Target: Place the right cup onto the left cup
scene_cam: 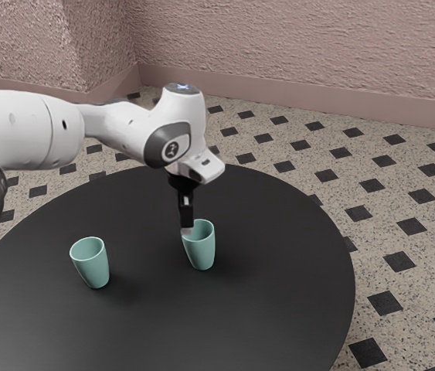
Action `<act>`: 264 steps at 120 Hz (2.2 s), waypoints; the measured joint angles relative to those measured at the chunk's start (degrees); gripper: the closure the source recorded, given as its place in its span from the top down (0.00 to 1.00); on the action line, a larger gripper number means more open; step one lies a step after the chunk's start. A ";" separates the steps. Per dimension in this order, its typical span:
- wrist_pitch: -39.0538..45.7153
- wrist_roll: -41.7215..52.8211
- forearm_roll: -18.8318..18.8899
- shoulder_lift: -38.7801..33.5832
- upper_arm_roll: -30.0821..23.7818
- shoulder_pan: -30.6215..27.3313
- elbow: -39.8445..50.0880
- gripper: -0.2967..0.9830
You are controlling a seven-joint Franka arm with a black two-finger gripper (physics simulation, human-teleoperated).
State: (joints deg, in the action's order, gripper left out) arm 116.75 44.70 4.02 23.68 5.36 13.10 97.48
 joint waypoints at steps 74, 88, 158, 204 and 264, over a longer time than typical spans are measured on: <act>4.61 -2.08 -2.41 5.67 -0.01 0.08 -3.53 0.37; 4.73 -2.33 -2.95 5.74 0.00 0.16 -3.71 0.27; 4.68 -3.70 -4.66 3.87 0.08 -0.17 -3.29 0.16; 1.94 -5.34 -4.02 -11.69 0.08 -3.81 10.05 0.15; -2.06 -6.90 -0.03 -14.41 0.14 -9.75 12.01 0.15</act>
State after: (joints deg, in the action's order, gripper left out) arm 114.68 37.80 3.99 9.28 5.50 3.34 109.49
